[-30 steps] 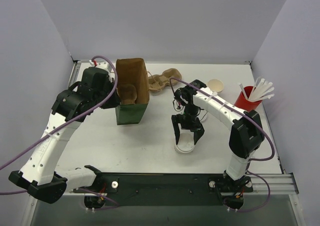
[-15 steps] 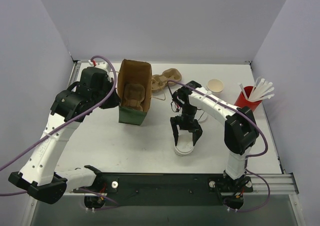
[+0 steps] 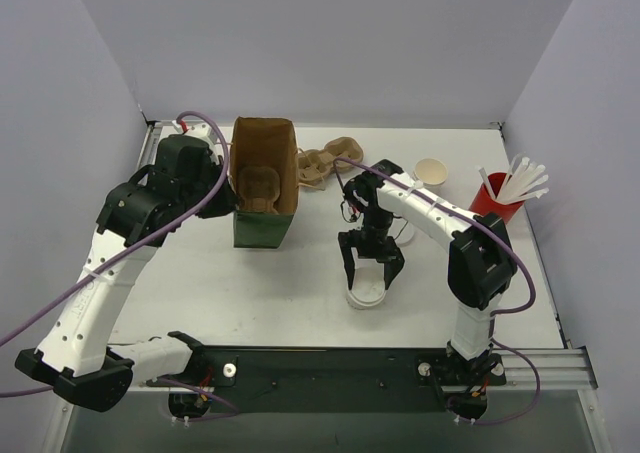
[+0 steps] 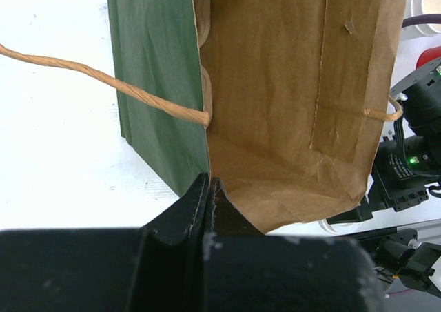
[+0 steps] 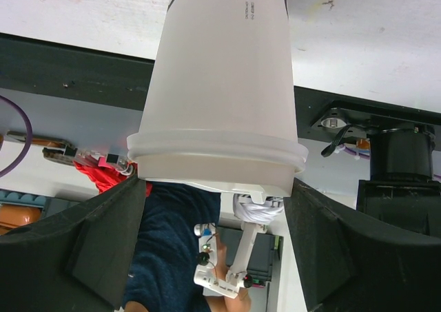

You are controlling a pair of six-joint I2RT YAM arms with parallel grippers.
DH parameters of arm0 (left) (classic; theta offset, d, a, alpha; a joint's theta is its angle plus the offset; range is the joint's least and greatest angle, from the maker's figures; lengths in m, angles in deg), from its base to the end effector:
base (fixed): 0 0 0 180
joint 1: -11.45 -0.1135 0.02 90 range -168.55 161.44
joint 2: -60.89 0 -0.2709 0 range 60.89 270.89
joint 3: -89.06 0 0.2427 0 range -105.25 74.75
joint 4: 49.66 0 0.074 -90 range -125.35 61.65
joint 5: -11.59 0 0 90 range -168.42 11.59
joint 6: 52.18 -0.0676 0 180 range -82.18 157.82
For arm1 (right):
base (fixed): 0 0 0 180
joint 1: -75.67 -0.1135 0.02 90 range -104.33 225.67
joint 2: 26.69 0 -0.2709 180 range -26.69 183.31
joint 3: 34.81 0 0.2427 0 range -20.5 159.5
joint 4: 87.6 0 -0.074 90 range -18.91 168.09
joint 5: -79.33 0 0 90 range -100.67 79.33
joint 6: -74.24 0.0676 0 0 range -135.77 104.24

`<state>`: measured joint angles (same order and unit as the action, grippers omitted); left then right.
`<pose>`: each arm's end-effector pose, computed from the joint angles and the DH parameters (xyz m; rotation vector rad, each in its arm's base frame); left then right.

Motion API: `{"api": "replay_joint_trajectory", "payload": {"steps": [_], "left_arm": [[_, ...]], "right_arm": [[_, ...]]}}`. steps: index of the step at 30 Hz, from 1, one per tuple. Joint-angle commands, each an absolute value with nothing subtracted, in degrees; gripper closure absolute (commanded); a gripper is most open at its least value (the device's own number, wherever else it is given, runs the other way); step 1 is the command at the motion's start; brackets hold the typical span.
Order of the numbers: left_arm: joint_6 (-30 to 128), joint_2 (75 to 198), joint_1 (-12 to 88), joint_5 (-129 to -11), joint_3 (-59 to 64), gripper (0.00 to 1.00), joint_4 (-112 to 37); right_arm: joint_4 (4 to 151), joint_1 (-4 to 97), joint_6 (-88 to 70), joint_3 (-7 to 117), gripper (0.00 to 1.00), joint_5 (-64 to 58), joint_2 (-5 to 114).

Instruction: Pack the takeout coffee

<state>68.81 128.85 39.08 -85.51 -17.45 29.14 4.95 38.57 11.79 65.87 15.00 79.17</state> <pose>0.1951 -0.0927 0.4247 -0.1334 2.2946 -0.3972 0.2452 0.2221 0.2174 0.2200 -2.8113 -0.5083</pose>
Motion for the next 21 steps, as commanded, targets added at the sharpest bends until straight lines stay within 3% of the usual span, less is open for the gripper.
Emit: {"api": "replay_joint_trajectory", "payload": {"steps": [1, 21], "left_arm": [[68.3, 127.1, 38.6, -84.8, -18.1, 1.00, 25.7], [68.0, 126.7, 38.1, -84.7, -17.4, 1.00, 25.4]], "right_arm": [[0.1, 38.8, 11.9, 67.9, 0.27, 13.8, 80.4], [0.5, 38.8, 13.3, 69.9, 0.18, 12.4, 80.9]]}}
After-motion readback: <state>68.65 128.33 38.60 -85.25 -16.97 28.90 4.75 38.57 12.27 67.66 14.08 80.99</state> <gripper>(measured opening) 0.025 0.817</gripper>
